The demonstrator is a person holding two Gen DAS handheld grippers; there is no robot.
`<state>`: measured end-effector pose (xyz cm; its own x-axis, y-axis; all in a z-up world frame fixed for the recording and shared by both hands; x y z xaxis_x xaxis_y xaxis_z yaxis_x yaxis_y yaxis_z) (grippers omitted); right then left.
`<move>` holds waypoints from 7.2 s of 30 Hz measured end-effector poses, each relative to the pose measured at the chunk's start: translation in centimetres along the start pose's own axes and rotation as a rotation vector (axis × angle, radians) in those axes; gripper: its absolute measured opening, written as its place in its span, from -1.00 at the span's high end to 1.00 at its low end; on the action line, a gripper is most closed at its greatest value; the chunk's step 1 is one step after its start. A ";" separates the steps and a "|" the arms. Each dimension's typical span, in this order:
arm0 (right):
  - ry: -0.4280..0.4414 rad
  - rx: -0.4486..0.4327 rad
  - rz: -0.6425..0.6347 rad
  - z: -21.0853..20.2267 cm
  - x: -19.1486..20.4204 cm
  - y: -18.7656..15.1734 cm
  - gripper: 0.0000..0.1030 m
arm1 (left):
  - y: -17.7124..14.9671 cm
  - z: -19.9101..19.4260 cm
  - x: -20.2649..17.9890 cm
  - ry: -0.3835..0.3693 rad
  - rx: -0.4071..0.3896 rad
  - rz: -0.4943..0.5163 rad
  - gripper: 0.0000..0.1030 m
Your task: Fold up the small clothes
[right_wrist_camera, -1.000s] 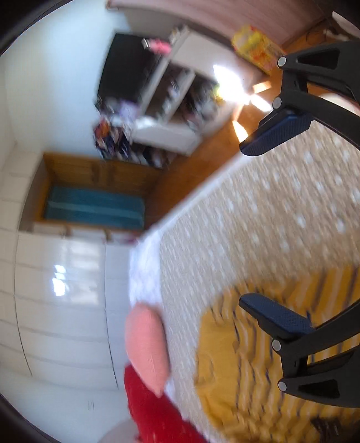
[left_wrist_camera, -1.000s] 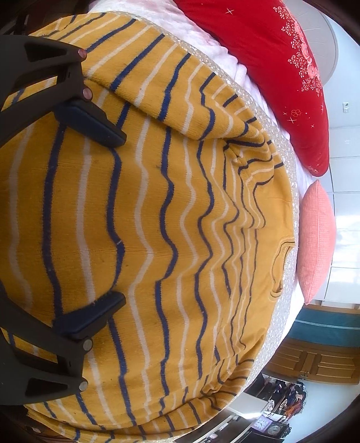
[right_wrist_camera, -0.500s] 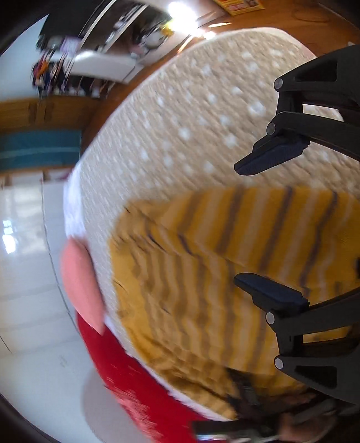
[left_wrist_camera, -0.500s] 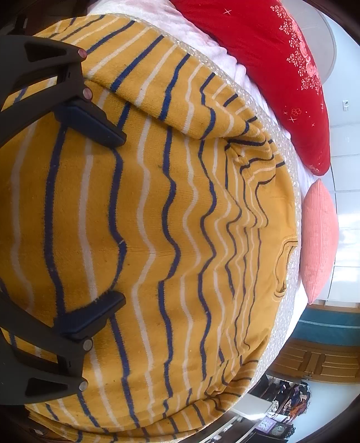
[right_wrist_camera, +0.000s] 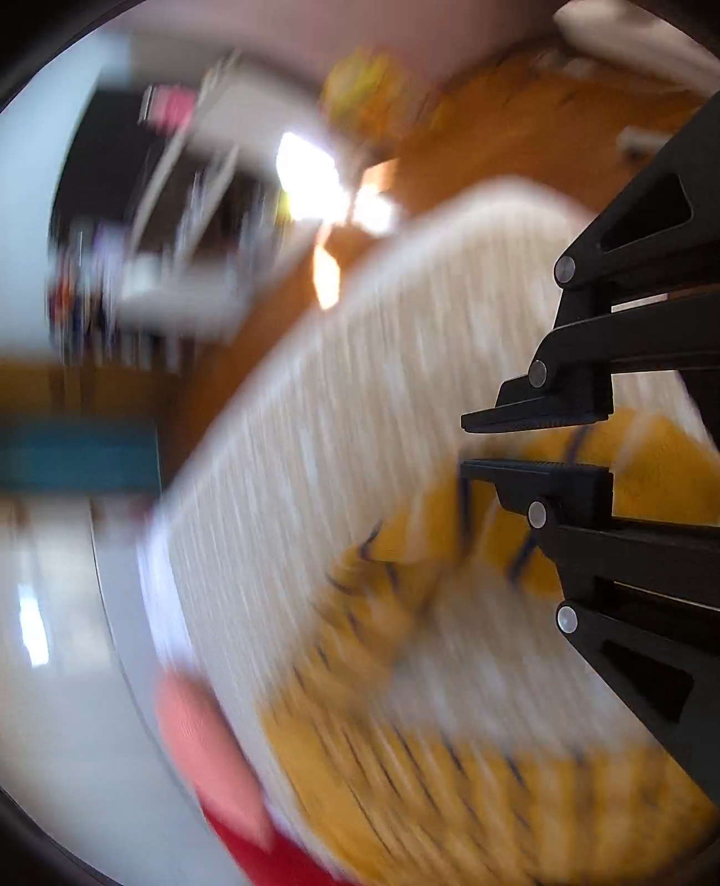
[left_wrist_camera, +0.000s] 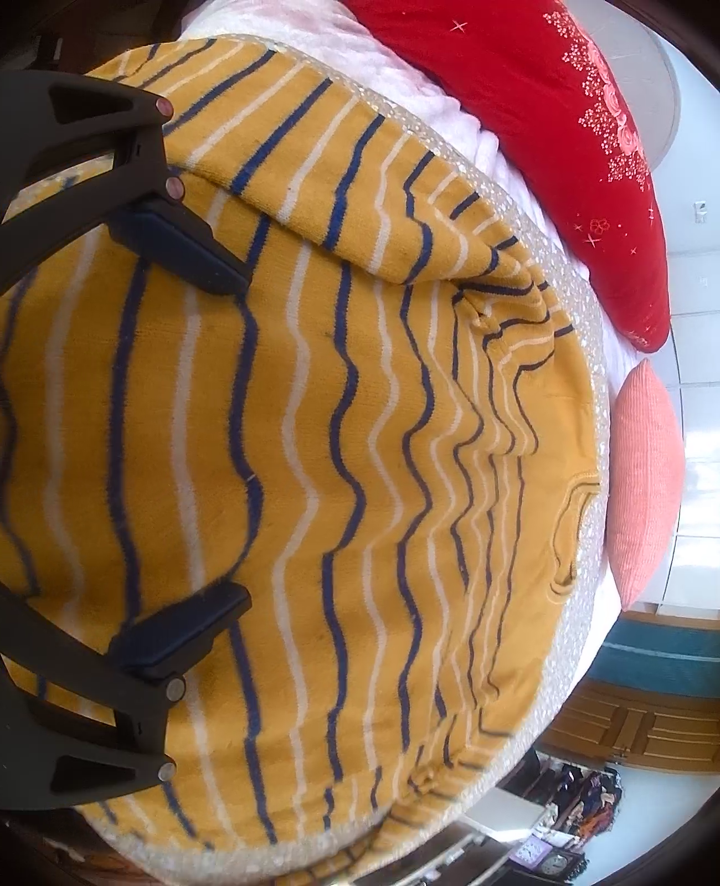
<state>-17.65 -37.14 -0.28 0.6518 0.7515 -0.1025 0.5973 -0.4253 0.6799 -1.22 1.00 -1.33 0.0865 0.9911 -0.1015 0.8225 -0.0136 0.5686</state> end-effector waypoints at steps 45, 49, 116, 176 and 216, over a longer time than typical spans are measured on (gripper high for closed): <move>0.385 0.065 -0.302 -3.3 21.0 -0.9 -0.01 | 4.3 -2.8 26.3 -0.032 -0.088 -0.265 -0.56; 0.378 0.055 -0.323 -3.9 21.2 -1.1 -0.01 | 3.9 -0.8 24.6 -0.078 -0.045 -0.276 -0.54; 0.342 0.058 -0.126 -0.7 9.1 -3.5 0.72 | 0.5 -6.0 14.6 -0.060 0.005 -0.270 0.09; 0.202 -0.277 -0.181 -5.7 -2.2 14.2 1.00 | -1.3 -7.2 3.6 -0.256 0.059 -0.135 -0.31; 0.366 -0.060 -0.071 1.2 -2.3 8.7 0.64 | -2.1 -5.4 4.3 -0.228 0.097 -0.131 -0.35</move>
<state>-13.40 -43.12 5.00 0.3927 0.9133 0.1079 0.5999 -0.3433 0.7227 -5.59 5.97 1.49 0.0910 0.9301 -0.3559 0.8842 0.0890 0.4586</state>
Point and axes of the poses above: each gripper's, at about its wrist camera, not at the fingertips, and z roughly the way its jaws point, x to its left, y to its top, the point moved 3 cm from there along z, roughly the way its jaws point, and after that the axes turned 8 degrees about -z, right-handed, at the moved point
